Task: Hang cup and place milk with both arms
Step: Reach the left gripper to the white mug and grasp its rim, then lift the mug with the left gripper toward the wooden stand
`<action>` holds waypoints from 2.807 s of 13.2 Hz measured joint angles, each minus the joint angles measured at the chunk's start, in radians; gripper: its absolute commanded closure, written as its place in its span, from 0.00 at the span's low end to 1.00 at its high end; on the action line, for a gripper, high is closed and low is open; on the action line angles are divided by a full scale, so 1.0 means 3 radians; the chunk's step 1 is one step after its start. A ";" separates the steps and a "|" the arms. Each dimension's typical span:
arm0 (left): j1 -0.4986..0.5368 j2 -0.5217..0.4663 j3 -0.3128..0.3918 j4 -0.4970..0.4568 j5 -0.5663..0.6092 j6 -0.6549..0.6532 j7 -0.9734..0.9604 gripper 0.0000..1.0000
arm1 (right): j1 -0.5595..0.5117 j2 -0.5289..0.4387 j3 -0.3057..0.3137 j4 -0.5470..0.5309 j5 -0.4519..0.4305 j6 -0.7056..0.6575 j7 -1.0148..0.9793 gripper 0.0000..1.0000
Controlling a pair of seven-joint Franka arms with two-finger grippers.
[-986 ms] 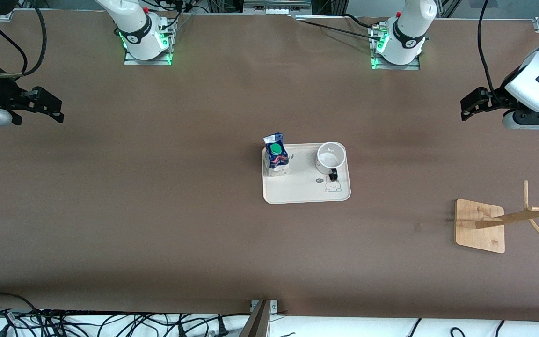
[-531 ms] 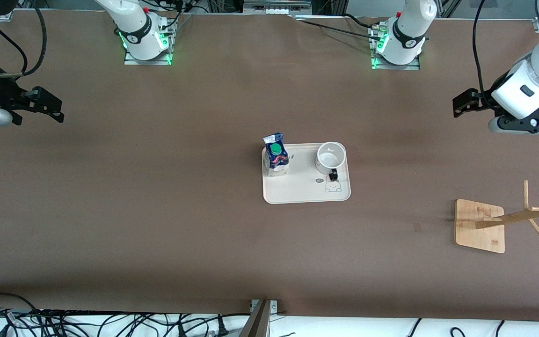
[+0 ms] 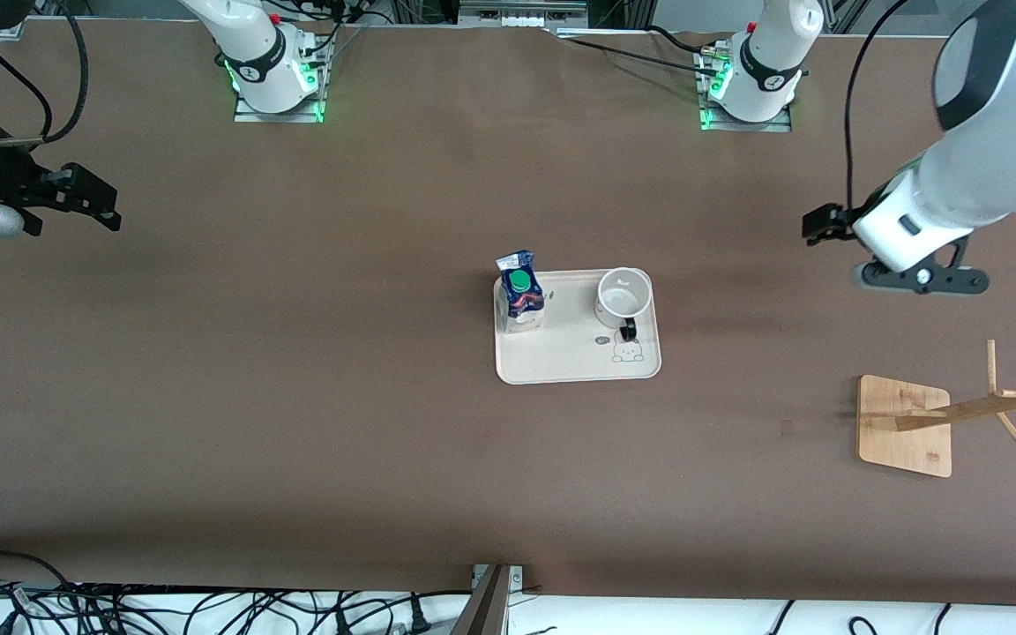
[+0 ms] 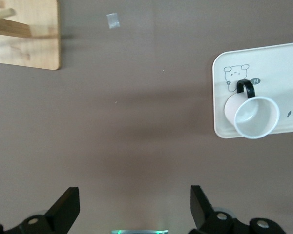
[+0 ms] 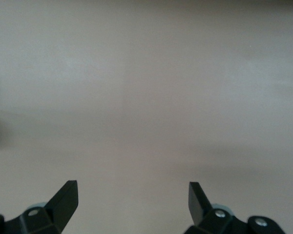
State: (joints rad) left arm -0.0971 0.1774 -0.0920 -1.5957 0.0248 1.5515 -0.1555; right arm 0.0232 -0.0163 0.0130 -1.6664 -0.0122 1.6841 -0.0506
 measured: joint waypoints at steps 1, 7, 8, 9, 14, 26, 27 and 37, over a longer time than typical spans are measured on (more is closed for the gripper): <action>-0.0089 0.0094 -0.0015 0.0001 -0.0013 0.0067 -0.0152 0.00 | 0.0001 0.0000 0.0008 0.0000 0.0000 -0.0001 0.0000 0.00; -0.0795 0.0597 -0.0057 -0.0003 -0.0017 0.0709 -0.1176 0.00 | -0.0013 0.0005 0.0009 0.0000 0.0000 -0.0002 0.0000 0.00; -0.0921 0.0666 -0.0057 -0.0005 -0.0017 0.0805 -0.1323 0.00 | -0.0021 0.0008 -0.0001 0.0000 0.0000 -0.0002 0.0001 0.00; -0.1016 0.0734 -0.0057 -0.0012 -0.0017 0.0925 -0.1453 0.00 | -0.0027 0.0015 -0.0020 0.0000 0.0000 -0.0003 0.0001 0.00; -0.1225 0.1024 -0.0055 -0.0592 -0.0016 0.2221 -0.1966 0.00 | -0.0030 0.0033 -0.0051 0.0000 0.0000 -0.0003 0.0001 0.00; -0.1301 0.1089 -0.0046 -0.0945 -0.0016 0.2681 -0.2023 1.00 | -0.0025 0.0034 -0.0026 0.0004 0.0000 -0.0002 0.0001 0.00; -0.1294 0.1063 -0.0041 -0.0874 -0.0016 0.2654 -0.2020 1.00 | -0.0025 0.0033 -0.0024 0.0005 0.0000 0.0000 0.0001 0.00; -0.0168 0.0429 0.0053 0.0768 -0.0012 0.0242 -0.0502 1.00 | 0.0161 0.0230 0.0013 -0.0001 0.0043 0.0031 -0.0025 0.00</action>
State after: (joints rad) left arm -0.1475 0.3062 -0.0762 -1.3654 0.0212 1.6242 -0.3060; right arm 0.0714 0.0526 0.0169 -1.6669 0.0008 1.6935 -0.0579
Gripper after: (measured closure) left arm 0.934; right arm 0.000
